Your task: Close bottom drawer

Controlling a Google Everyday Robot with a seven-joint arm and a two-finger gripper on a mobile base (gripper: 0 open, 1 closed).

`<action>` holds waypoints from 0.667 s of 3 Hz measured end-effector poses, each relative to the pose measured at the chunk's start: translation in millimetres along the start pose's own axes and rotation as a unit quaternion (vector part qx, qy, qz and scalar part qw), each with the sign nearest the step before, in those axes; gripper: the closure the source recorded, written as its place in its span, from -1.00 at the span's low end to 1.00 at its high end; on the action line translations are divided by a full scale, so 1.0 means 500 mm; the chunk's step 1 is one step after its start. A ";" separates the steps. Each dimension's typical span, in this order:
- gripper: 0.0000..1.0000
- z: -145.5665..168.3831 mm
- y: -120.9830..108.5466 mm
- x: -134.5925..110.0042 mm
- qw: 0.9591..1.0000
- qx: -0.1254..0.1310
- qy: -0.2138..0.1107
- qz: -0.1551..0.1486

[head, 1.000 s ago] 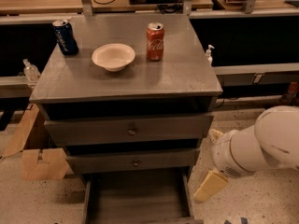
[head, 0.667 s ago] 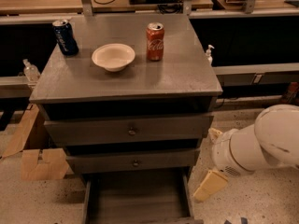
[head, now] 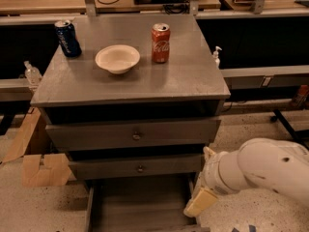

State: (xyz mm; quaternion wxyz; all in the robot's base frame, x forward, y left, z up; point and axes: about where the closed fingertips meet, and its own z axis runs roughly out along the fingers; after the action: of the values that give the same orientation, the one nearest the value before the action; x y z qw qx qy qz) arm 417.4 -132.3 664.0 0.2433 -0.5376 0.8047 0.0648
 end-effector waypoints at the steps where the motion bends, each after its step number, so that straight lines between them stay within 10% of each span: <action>1: -0.66 0.158 0.020 0.051 1.000 -0.016 -0.021 0.001; 2: -0.23 0.293 0.043 0.091 0.999 -0.024 -0.035 -0.006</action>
Offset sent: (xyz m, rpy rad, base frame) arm 0.0420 0.0428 -0.2387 0.1226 -0.0796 0.0455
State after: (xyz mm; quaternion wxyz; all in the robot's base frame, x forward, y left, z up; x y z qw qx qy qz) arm 431.3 -107.7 511.7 0.2589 -0.5454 0.7907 0.1017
